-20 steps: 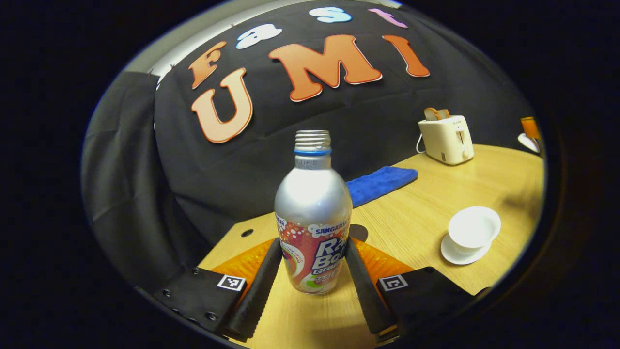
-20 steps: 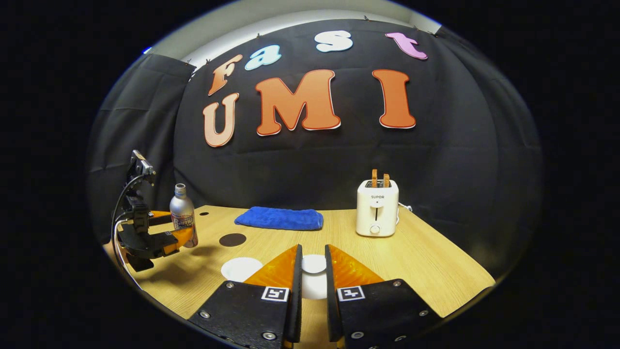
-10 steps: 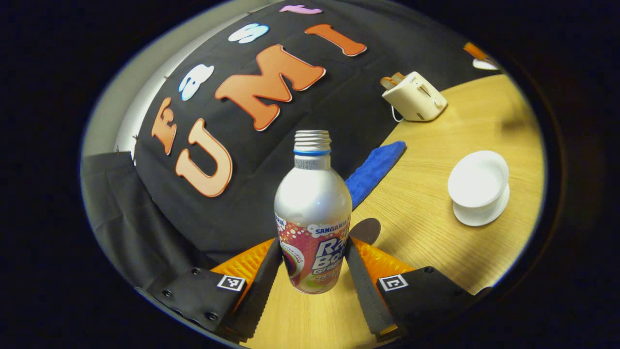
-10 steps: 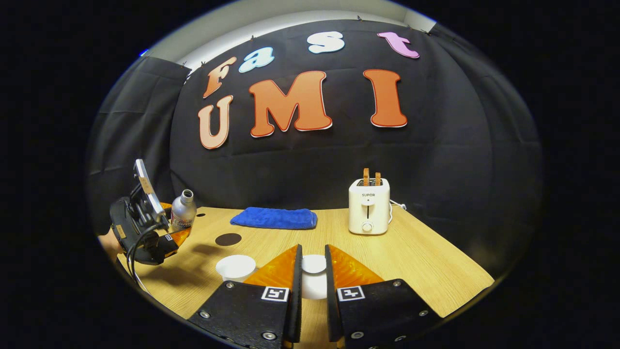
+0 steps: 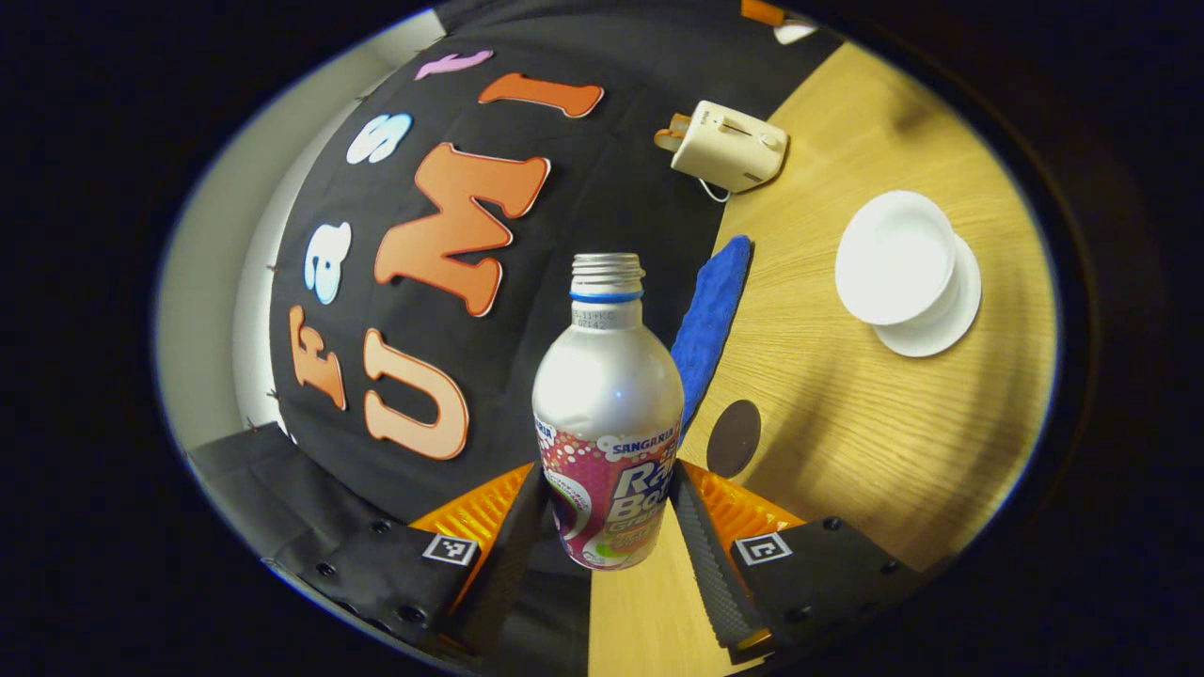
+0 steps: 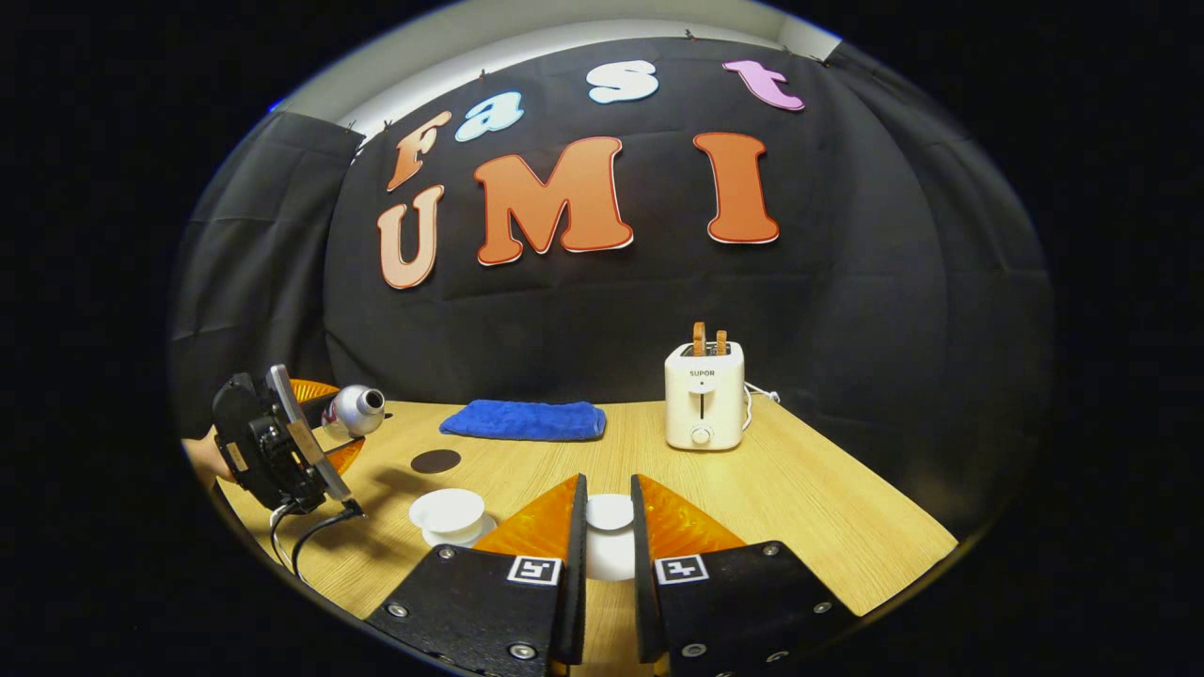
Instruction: Open the teacup lid with one hand, grasp the water bottle and pour water into the teacup with the other hand; after pouring, place the water bottle on the coaster and then close the teacup lid.
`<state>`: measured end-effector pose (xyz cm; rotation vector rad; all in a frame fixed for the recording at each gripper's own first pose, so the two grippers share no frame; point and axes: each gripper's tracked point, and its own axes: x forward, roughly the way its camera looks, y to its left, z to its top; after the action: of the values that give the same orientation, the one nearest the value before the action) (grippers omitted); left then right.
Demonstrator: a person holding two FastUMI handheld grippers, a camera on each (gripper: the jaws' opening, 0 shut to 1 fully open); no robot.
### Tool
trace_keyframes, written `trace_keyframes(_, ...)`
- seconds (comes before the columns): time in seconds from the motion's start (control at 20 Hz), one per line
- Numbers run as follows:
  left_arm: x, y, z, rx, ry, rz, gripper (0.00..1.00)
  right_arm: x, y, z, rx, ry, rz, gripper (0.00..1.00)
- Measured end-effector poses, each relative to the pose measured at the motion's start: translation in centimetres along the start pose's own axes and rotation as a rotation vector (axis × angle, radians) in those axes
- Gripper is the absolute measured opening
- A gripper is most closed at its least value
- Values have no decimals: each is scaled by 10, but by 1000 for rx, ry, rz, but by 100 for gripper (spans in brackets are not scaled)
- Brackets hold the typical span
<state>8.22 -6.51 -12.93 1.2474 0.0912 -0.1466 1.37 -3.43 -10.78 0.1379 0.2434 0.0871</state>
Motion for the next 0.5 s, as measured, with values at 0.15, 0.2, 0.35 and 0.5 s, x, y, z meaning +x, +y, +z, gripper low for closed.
trace_keyframes(0.15,2,5,0,100,-17,15,84,-1,-5,1,5,-5,-10,22)
trace_keyframes(0.2,2,5,0,133,-20,20,87,-2,-4,-1,7,-6,-10,22)
trace_keyframes(0.35,2,8,6,211,-44,31,84,-4,-7,-1,9,-5,-13,22)
trace_keyframes(0.5,2,13,10,279,-70,37,87,-5,-7,-2,10,-4,-13,22)
